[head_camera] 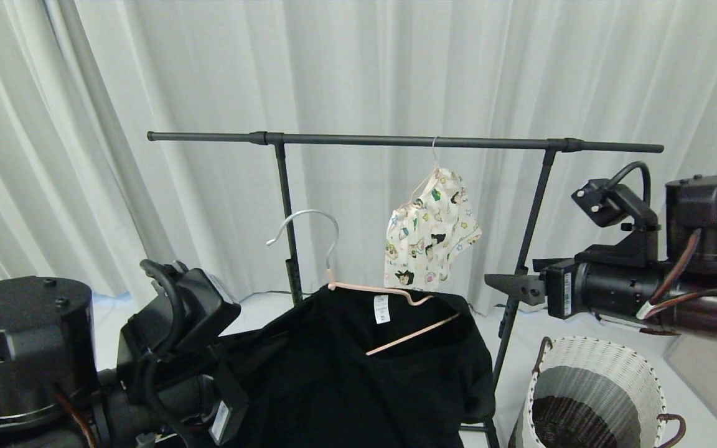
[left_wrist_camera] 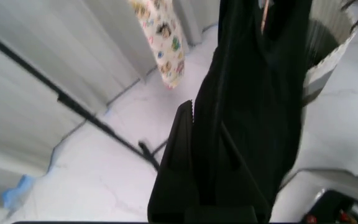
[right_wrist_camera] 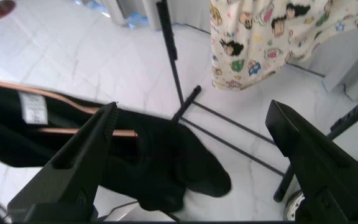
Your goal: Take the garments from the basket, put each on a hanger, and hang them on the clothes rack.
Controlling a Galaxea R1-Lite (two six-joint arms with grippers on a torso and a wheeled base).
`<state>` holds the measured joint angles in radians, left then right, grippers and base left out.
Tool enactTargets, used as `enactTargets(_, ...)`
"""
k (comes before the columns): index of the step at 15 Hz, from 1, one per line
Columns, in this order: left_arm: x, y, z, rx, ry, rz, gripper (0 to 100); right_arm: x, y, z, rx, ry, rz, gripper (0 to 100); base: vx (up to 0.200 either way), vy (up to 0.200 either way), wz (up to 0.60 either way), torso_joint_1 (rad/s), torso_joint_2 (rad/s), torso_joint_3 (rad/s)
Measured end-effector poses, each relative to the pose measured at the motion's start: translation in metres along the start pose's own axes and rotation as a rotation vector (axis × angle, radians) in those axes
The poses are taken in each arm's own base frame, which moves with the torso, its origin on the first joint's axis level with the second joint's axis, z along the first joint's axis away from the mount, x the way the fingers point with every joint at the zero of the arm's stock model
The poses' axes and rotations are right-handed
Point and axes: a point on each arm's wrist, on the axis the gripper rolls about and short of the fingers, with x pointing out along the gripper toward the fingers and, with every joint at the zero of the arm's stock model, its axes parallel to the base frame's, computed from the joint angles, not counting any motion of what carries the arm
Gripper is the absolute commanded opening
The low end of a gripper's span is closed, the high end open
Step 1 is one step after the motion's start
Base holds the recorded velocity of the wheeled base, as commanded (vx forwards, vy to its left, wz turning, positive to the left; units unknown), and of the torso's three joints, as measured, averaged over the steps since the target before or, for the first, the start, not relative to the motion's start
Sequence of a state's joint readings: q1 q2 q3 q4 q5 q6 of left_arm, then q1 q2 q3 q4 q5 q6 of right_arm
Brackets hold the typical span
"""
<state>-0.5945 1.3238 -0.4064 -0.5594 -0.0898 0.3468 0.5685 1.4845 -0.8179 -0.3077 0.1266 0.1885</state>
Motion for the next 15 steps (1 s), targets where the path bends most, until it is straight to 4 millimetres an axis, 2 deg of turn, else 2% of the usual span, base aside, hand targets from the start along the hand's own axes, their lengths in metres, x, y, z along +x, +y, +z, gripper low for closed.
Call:
enactTargets(4,0.0,-0.012,0.0,0.024,-0.058,-0.038,0,-0.027,0.007,0.021,-0.082,-0.014,0.069,100,0.0,0.0,0.0,0.0,0.0,0.0)
enactTargets(9,-0.001,-0.022,-0.002,0.041,-0.087,-0.079,0,-0.048,0.029,0.013,-0.379,0.167,0.341,100,0.0,0.0,0.0,0.0,0.0,0.0)
enactTargets(12,0.001,-0.032,0.0,0.065,-0.097,-0.132,0,-0.047,0.047,0.008,-0.548,0.193,0.461,100,0.0,0.0,0.0,0.0,0.0,0.0)
enactTargets(15,0.006,-0.042,0.008,0.192,-0.149,-0.188,0,-0.04,0.067,-0.001,-0.62,0.223,0.558,100,0.0,0.0,0.0,0.0,0.0,0.0)
